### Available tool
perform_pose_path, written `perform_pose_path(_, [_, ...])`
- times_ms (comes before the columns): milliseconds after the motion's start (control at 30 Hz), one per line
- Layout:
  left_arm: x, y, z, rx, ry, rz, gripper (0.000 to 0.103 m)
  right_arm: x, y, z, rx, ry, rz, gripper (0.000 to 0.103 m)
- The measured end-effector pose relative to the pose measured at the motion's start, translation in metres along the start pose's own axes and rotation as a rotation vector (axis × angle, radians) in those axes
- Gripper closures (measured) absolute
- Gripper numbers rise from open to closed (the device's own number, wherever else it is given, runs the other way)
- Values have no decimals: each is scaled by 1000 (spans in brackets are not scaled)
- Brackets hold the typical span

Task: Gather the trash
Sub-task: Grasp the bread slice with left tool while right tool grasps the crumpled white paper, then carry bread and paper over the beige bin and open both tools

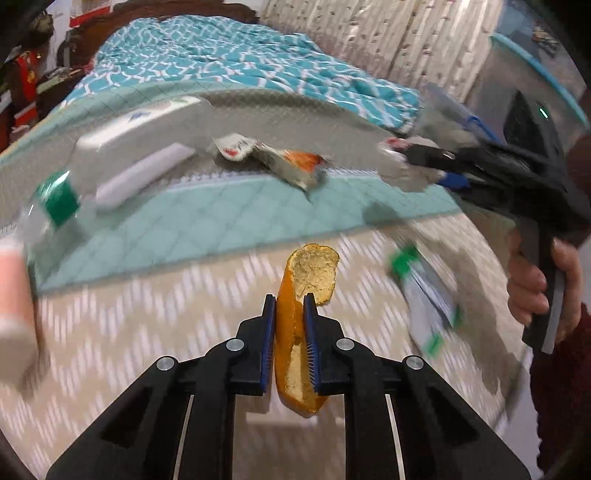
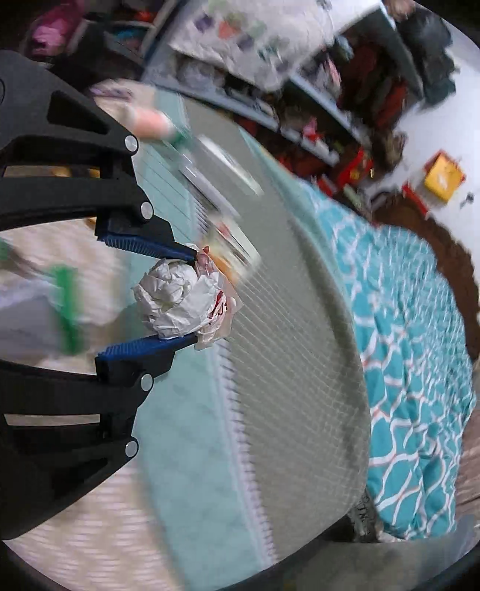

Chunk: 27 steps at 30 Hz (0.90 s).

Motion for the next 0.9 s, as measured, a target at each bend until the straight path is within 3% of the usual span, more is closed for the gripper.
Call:
perform_pose_path(167, [47,42,-11,44,-32,0,89,75,53,44,-90,102,-28,61])
perform_pose_path(367, [73,63,-10,10,-19,-12,88,155,54,57,26,185,8,57])
perform_pose_path(500, [77,67,-9,-24,-11,-17,74,174,58,58,80,200,-5,32])
perform_pose_path(567, [76,69,-8,-38,-9,-28,60,178,61,60,103,219,-13,27])
perform_pose_path(600, [76,71,-8,-47,-5,-37,45,178,61,61,105,227,-14,23])
perform_pose_path(633, [75,74,-7,-50,1,-52,37,180,62,63,108,236,-15,22])
perform_pose_path(900, [73,75,-12,-67,-29,-48,30,187,67,63,127,269,7,15])
Point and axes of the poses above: each gripper's, at about its wrist camera, not at the fingertips, and y roughly against the way its jaws point, z to its left, x to its underside, the point moved 4 cm from there along -y, roughly the way its jaws point, and after that the axes turned 9 degrees about -z, right-handed, at the moved point
